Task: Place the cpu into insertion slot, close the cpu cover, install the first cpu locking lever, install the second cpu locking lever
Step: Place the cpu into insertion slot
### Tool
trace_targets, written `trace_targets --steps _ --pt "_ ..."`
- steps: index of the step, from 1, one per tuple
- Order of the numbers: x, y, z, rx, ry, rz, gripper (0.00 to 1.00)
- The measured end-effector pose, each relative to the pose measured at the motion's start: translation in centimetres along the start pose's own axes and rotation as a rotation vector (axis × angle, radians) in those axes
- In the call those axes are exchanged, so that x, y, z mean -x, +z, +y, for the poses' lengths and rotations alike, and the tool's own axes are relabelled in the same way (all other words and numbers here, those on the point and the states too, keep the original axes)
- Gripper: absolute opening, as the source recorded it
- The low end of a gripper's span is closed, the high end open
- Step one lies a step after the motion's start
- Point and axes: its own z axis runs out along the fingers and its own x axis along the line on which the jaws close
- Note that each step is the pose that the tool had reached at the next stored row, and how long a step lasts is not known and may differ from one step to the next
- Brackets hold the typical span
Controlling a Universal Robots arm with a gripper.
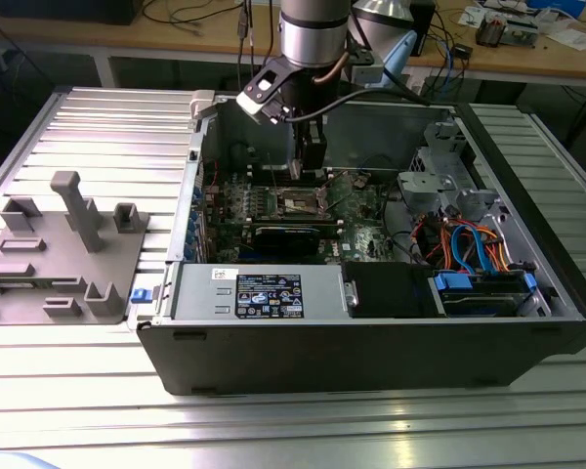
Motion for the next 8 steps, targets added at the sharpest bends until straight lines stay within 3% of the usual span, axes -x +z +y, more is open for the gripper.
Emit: trace_targets --steps 8 --pt "0.00 0.22 -0.01 0.0000 0.000 -0.0001 0.54"
